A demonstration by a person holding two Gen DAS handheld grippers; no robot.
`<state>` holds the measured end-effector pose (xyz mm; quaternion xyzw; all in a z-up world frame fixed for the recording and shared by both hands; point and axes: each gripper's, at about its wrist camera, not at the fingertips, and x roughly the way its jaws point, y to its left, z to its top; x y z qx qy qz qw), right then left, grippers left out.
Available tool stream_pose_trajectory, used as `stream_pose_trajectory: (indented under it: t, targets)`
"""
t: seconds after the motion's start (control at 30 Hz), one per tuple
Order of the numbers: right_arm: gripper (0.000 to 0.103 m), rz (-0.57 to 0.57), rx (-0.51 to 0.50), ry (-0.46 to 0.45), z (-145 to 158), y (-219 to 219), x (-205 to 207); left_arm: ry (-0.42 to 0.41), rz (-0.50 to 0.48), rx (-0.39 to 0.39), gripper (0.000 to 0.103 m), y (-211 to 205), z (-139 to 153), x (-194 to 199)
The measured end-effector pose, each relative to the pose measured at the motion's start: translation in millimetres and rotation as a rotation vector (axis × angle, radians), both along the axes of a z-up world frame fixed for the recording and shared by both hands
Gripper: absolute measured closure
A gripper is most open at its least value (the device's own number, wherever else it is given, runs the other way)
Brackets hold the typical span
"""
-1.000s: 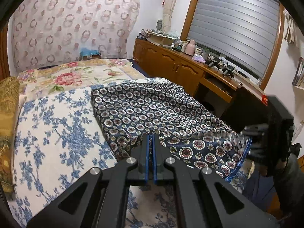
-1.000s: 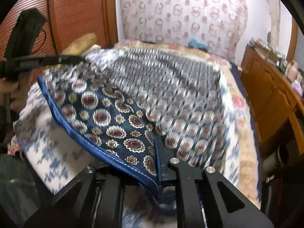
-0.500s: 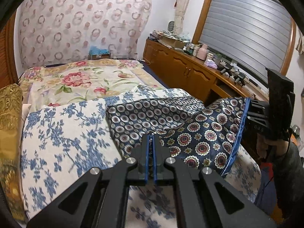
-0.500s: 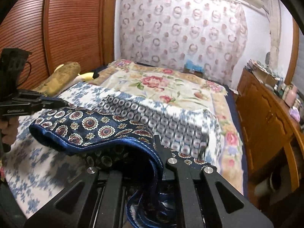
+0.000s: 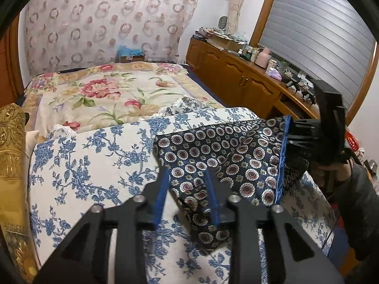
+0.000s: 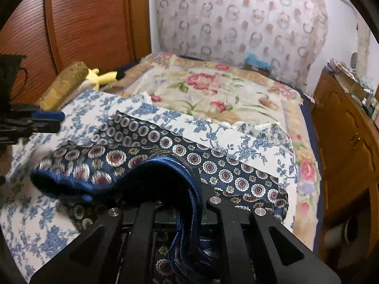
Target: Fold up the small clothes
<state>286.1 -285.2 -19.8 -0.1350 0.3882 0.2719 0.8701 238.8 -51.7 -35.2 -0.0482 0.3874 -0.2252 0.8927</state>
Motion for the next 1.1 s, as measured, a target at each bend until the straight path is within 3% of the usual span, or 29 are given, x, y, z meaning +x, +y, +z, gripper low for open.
stream_pose_trajectory:
  t: [0.13,0.3,0.63,0.9,1.1]
  targets:
    - [0.094,-0.014,0.005,0.005,1.8,3.9,14.1,0.019,-0.006,0.004,0.063,7.6,-4.8,2.5]
    - [0.052,-0.082,0.002,-0.027,14.0,2.8,29.4,0.043,-0.009,0.001,0.060,11.3,-11.8,3.2]
    - [0.039,-0.218,0.025,-0.100,43.3,-36.9,24.1,0.059,-0.038,0.003,0.055,3.1,-15.5,17.8]
    - [0.036,-0.292,-0.012,-0.007,9.7,-77.1,5.8,0.096,-0.034,0.051,0.055,-7.6,-28.2,55.5]
    - [0.036,-0.330,0.035,0.085,-16.0,-96.1,13.6,0.144,-0.038,0.037,0.055,-12.3,-42.1,74.2]
